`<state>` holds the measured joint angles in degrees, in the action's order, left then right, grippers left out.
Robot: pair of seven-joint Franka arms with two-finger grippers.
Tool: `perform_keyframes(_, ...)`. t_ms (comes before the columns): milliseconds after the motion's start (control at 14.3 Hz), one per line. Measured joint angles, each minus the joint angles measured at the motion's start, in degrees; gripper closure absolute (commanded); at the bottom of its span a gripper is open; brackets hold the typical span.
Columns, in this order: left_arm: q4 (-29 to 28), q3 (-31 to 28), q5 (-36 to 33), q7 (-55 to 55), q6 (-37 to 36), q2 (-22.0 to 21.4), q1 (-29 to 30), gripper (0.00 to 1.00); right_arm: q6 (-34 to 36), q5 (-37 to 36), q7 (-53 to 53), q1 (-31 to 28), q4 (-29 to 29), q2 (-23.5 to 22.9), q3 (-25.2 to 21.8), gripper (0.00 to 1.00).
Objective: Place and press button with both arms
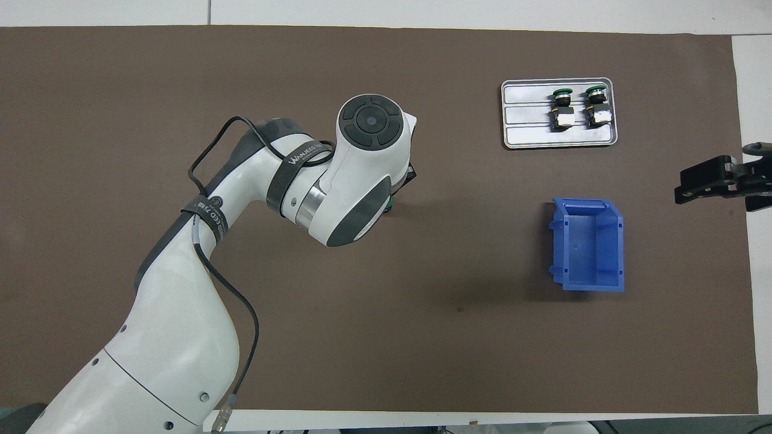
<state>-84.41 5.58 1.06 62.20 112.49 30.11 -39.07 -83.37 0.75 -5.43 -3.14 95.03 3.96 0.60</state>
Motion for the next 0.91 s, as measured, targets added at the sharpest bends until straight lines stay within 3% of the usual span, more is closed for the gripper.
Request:
perform_keyframes(421, -2.1, -0.1, -0.3, 0.0, 1.9, -0.9, 0.0, 0.96, 0.0, 0.0, 0.0, 0.0, 0.0, 0.0, 0.0, 0.01)
perform_keyframes(631, -1.9, -0.1, -0.3, 0.1, 1.6, -1.0, 0.0, 0.76, 0.3, 0.0, 0.0, -0.1, 0.0, 0.0, -0.1, 0.01)
perform_keyframes(912, 0.8, -0.6, -0.3, 0.3, -2.3, -1.4, 0.3, 0.60, 1.1, 0.0, 0.0, -0.7, 0.0, 0.0, -0.6, 0.01)
